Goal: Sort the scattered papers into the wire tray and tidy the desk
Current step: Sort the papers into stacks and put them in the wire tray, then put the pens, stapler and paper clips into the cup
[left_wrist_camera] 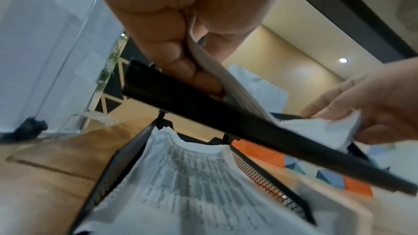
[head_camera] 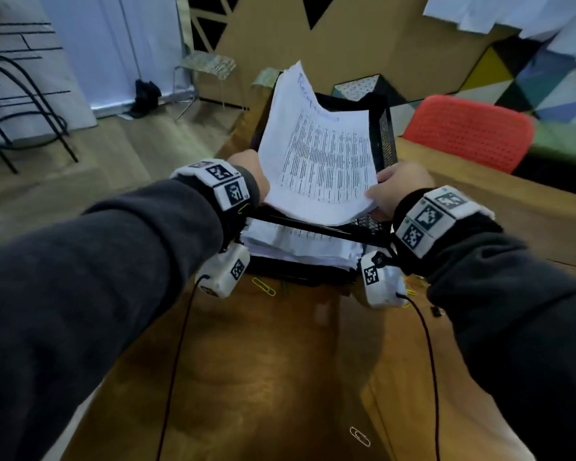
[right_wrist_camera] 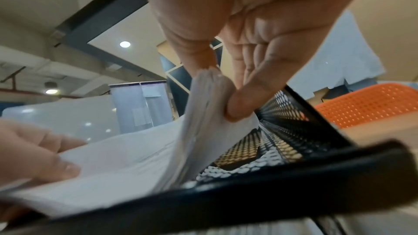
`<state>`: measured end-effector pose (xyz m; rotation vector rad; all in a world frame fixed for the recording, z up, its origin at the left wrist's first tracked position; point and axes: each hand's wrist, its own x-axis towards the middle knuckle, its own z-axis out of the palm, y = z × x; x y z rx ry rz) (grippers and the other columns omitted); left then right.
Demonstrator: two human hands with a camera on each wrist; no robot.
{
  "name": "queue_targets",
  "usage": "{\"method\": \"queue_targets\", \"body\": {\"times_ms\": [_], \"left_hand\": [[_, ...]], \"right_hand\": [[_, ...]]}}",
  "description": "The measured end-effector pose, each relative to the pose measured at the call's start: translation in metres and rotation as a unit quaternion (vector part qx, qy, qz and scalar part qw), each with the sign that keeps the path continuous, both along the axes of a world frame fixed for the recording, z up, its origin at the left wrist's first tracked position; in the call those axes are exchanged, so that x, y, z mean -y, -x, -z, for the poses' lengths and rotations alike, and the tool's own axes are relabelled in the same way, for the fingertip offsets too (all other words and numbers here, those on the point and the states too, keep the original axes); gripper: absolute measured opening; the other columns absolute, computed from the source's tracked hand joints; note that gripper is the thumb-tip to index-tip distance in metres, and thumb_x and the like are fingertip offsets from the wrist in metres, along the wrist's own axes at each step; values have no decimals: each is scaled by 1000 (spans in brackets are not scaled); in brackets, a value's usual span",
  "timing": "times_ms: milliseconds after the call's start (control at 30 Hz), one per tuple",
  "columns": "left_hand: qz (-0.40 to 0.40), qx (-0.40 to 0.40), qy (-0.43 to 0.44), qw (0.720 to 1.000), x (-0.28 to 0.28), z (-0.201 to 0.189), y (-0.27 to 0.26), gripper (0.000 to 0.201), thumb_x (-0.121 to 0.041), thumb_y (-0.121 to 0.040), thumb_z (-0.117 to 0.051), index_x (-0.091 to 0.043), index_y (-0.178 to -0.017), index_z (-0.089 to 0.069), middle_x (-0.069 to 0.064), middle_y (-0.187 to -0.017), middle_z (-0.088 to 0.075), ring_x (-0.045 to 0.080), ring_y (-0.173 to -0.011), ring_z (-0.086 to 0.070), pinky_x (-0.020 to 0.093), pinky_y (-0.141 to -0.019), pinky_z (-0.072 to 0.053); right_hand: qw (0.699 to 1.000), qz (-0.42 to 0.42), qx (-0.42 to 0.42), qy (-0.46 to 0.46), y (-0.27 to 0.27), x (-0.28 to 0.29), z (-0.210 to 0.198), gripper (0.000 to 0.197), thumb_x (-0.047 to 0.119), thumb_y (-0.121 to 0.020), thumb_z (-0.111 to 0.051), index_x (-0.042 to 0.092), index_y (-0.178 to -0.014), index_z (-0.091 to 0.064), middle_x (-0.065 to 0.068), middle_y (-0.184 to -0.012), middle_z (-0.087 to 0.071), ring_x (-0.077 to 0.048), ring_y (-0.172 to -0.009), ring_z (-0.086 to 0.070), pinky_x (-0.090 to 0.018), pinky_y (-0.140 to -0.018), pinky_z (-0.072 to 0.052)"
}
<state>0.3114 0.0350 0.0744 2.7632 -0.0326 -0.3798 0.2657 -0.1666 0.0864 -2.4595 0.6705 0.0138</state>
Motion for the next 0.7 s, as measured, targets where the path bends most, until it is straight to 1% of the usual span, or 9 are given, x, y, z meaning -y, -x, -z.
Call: {"method": "queue_targets", "body": {"times_ms": [67, 167, 233, 300, 367, 433, 500, 600, 700], "left_hand": [[13, 9, -48, 999, 5, 7, -2, 29, -8, -93, -43, 4, -119, -52, 18, -109, -55, 32, -100, -55, 28, -77, -37], [-19, 30, -35, 999, 11, 9, 3, 42, -12, -91, -46, 0, -131, -39, 20, -128, -50, 38, -117, -50, 41, -95, -42], [-5, 48, -19, 999, 15, 13, 7, 60, -14, -92, -45, -2, -143, -16, 19, -144, -34, 34, -129, -39, 42, -104, -34], [24, 115, -11, 993, 19, 11, 22, 70, -23, -93, -46, -7, -147, -5, 14, -154, -14, 33, -138, -24, 45, -112, -25], [80, 188, -34, 978, 27, 18, 38, 65, -37, -94, -37, -22, -148, -2, 5, -157, 0, 30, -144, -7, 48, -116, -12], [182, 185, -76, 963, 44, 25, 58, 57, -44, -95, -26, -34, -146, -2, -3, -158, 6, 26, -145, 4, 50, -115, -2], [258, 153, -95, 949, 60, 38, 74, 52, -47, -95, -20, -40, -145, -5, -7, -158, 5, 24, -145, 8, 52, -114, 5], [255, 133, -108, 952, 67, 59, 80, 48, -47, -96, -16, -45, -143, -6, -11, -157, 2, 21, -145, 8, 52, -113, 7], [224, 149, -98, 958, 70, 64, 78, 46, -44, -96, -18, -49, -141, -9, -12, -157, -3, 19, -145, 5, 49, -114, 7]], "right_hand": [[998, -37, 1, 46, 8, 2, 1, 21, 16, -85, -61, 9, -103, -67, -6, -106, -68, -28, -96, -65, -41, -87, -54], [992, -47, 52, 109, 26, 18, 2, 19, 29, -89, -56, 19, -97, -68, 5, -90, -64, -19, -85, -62, -30, -75, -51], [985, 4, 117, 126, 37, 38, 2, 19, 30, -89, -53, 19, -93, -67, 1, -88, -64, -20, -81, -59, -31, -74, -50], [982, 60, 140, 112, 38, 65, 9, 16, 27, -85, -53, 20, -95, -64, -1, -97, -65, -22, -86, -59, -32, -77, -49], [988, 67, 76, 113, 35, 88, 23, 25, 29, -81, -57, 23, -104, -61, -6, -112, -63, -26, -97, -59, -36, -85, -50], [992, 26, -30, 120, 33, 99, 40, 51, 42, -76, -64, 25, -124, -53, -10, -128, -54, -32, -110, -55, -43, -95, -47], [987, -35, -101, 120, 34, 101, 54, 78, 54, -72, -68, 32, -139, -36, -13, -142, -38, -37, -124, -43, -47, -104, -38], [985, -82, -120, 91, 34, 96, 66, 98, 60, -66, -71, 38, -145, -18, -8, -152, -22, -34, -137, -28, -46, -109, -28], [987, -92, -105, 76, 26, 94, 76, 104, 55, -64, -75, 34, -147, -15, -7, -151, -25, -31, -135, -31, -44, -107, -32]]}}
